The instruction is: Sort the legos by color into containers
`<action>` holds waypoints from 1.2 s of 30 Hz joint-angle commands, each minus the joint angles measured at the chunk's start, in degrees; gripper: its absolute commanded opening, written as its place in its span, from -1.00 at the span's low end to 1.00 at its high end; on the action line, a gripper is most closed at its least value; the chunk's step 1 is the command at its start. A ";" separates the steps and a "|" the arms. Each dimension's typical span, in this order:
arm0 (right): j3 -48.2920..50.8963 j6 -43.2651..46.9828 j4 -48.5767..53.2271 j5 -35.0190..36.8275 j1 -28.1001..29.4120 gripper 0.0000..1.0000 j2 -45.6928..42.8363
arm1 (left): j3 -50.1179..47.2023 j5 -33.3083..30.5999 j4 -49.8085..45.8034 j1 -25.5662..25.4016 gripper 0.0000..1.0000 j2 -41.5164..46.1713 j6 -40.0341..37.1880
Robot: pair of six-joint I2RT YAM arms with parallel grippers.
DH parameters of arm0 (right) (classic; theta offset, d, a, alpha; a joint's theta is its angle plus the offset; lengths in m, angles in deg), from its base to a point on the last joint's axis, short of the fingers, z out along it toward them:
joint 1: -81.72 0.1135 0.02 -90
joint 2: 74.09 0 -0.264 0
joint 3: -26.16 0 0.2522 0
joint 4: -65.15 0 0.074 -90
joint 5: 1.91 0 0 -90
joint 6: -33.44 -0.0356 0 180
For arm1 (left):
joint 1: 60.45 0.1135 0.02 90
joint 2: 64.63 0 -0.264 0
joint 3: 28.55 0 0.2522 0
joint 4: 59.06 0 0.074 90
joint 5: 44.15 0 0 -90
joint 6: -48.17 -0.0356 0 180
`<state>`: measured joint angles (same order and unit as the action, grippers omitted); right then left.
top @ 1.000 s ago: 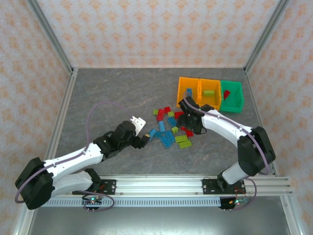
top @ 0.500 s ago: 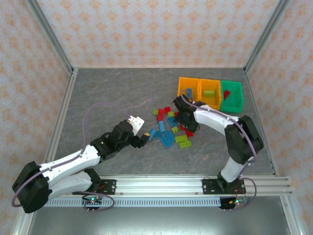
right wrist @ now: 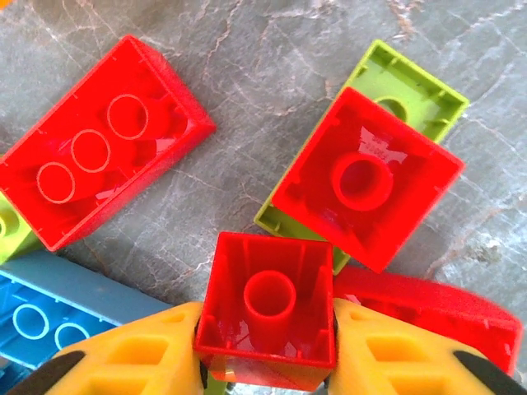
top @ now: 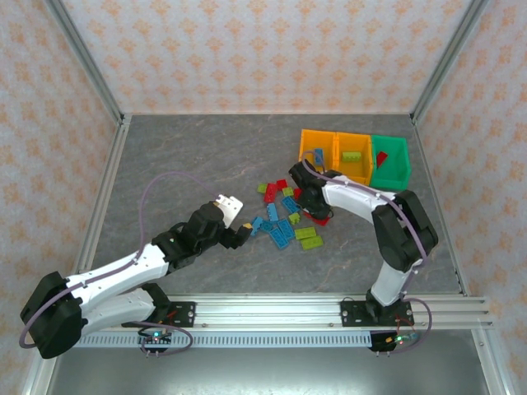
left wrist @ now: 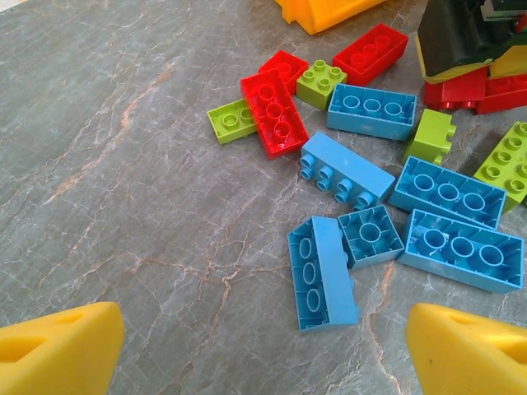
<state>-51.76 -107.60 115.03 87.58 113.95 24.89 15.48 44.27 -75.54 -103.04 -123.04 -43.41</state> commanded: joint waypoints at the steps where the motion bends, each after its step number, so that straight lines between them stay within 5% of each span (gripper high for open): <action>1: 2.05 -0.39 -0.29 3.15 0.51 -0.32 -5.69 | -0.86 0.85 1.04 0.23 0.78 1.56 -0.79; 5: 3.78 0.27 -1.54 4.73 0.49 -0.38 -12.22 | -1.68 1.28 2.10 0.14 0.78 2.54 -0.79; 9: 3.54 4.05 -1.34 14.52 -2.32 -0.38 -19.79 | -2.03 0.81 2.37 0.14 0.78 3.21 -0.81; 14: -1.73 12.69 -3.73 12.47 -20.25 -0.39 -19.48 | -2.18 0.58 2.62 0.14 0.78 3.22 -0.61; 21: -19.49 18.62 -0.99 7.60 -38.45 -0.40 1.00 | -2.31 0.10 2.43 0.05 0.78 3.69 -0.68; 25: -30.55 21.91 3.64 5.68 -39.56 -0.35 12.91 | -2.40 -0.08 2.28 0.03 0.78 4.14 -0.61; 28: -35.14 22.31 6.63 6.26 -39.73 -0.06 16.71 | -2.57 -0.34 2.56 -0.04 0.78 4.27 -0.53; 31: -33.48 21.19 6.57 6.16 -39.76 0.19 14.29 | -2.49 -0.68 2.63 -0.04 0.78 3.93 -0.47; 36: -21.68 19.02 2.84 2.47 -39.31 0.28 2.59 | -1.64 -7.84 0.91 -0.04 0.78 3.15 1.22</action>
<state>-77.60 -87.39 117.59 91.76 74.28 36.14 13.60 42.61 -74.65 -103.11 -119.76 -43.24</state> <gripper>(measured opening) 0.640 0.891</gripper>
